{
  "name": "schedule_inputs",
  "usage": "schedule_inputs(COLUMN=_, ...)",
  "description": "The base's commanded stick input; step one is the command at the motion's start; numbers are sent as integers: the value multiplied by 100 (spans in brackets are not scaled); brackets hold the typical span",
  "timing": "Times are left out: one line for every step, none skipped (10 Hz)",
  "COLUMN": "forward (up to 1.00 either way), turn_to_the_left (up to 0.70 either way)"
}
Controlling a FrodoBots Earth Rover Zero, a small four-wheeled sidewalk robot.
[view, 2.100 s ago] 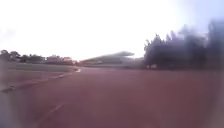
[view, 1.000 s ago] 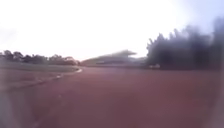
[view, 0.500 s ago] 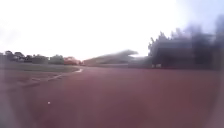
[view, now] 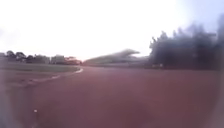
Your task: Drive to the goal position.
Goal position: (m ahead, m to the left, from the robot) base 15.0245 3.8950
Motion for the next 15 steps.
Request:
schedule_inputs(forward=70, turn_to_the_left=0)
schedule_inputs(forward=70, turn_to_the_left=0)
schedule_inputs(forward=70, turn_to_the_left=0)
schedule_inputs(forward=70, turn_to_the_left=0)
schedule_inputs(forward=70, turn_to_the_left=0)
schedule_inputs(forward=70, turn_to_the_left=0)
schedule_inputs(forward=70, turn_to_the_left=0)
schedule_inputs(forward=70, turn_to_the_left=0)
schedule_inputs(forward=70, turn_to_the_left=0)
schedule_inputs(forward=70, turn_to_the_left=0)
schedule_inputs(forward=70, turn_to_the_left=0)
schedule_inputs(forward=70, turn_to_the_left=0)
schedule_inputs(forward=70, turn_to_the_left=0)
schedule_inputs(forward=70, turn_to_the_left=0)
schedule_inputs(forward=70, turn_to_the_left=0)
